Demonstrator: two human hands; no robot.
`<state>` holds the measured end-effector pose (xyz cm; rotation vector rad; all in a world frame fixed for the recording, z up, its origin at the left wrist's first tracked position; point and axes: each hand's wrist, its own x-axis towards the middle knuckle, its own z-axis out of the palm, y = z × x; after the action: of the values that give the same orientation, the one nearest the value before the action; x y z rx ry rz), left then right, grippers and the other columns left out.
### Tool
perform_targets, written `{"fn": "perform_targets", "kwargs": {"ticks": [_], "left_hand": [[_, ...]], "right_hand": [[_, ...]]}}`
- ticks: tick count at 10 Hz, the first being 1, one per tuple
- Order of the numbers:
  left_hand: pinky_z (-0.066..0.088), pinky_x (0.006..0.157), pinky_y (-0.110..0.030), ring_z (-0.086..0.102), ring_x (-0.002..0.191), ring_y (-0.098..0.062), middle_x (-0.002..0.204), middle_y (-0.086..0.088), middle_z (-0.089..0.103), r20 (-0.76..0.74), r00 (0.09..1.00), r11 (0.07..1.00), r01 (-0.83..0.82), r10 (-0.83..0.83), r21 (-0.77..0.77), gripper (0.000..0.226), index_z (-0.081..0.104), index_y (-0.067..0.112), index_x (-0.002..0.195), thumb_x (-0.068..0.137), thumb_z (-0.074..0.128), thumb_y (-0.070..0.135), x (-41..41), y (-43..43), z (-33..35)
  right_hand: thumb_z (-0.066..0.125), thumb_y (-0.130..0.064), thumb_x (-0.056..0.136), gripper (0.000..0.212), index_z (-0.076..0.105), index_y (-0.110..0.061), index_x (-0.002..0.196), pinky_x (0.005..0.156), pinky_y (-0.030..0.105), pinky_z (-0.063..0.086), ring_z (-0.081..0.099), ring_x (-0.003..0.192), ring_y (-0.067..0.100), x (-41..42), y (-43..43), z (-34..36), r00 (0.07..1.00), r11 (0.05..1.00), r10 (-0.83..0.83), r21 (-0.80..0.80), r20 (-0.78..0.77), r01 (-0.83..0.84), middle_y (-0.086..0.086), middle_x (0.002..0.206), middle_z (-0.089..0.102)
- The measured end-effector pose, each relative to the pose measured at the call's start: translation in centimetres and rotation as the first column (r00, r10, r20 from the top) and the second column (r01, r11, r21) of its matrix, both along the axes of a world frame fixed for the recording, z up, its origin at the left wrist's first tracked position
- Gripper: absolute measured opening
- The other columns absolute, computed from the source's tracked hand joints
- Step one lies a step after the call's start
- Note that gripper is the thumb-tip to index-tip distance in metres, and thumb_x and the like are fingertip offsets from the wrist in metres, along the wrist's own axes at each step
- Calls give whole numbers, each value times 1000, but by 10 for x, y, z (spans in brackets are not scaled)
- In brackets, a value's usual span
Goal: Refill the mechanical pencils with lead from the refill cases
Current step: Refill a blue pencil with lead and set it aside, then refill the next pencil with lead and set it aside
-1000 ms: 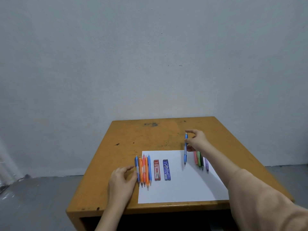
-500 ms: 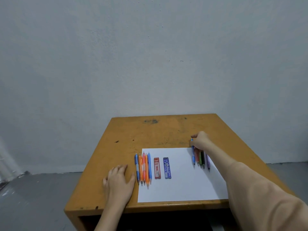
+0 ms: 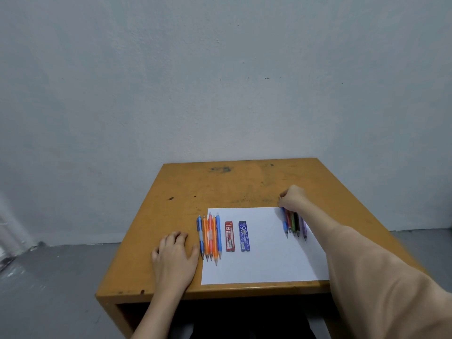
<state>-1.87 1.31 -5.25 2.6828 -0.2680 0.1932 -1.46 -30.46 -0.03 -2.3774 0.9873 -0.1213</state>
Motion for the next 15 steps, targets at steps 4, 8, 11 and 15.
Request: {"fn": "perform_targets", "kwargs": {"ticks": [4,8,11,15], "left_hand": [[22,111,-38,29,134,-11,143,9,40,-4,1000,1000,5,-5,14,50,44,28,138,94,41,52,-1,1,0],[22,111,-37,29,133,-9,142,10,41,-4,1000,1000,-4,5,17,50,44,29,138,94,41,52,-1,-1,-2],[21,112,-35,28,134,-8,143,11,40,-1,1000,1000,3,-3,13,49,43,30,138,94,39,52,-1,-1,1],[20,114,-35,26,135,-7,143,12,38,-8,1000,1000,1,-1,3,49,42,31,138,94,41,51,-1,0,2]], "right_hand": [[60,-9,86,23,67,-9,108,61,26,45,56,79,18,-3,-4,-11,990,996,-36,83,134,25,6,100,61],[59,-4,82,23,71,-18,96,59,29,48,57,57,14,-18,59,1,873,949,138,189,468,-251,-1,63,58],[65,-26,88,26,66,-21,113,71,23,50,60,90,11,-3,113,-20,836,861,404,155,372,-485,-1,94,65],[72,-48,77,71,44,-26,139,100,37,43,35,125,17,24,105,-25,756,754,650,60,72,-654,0,122,43]]}}
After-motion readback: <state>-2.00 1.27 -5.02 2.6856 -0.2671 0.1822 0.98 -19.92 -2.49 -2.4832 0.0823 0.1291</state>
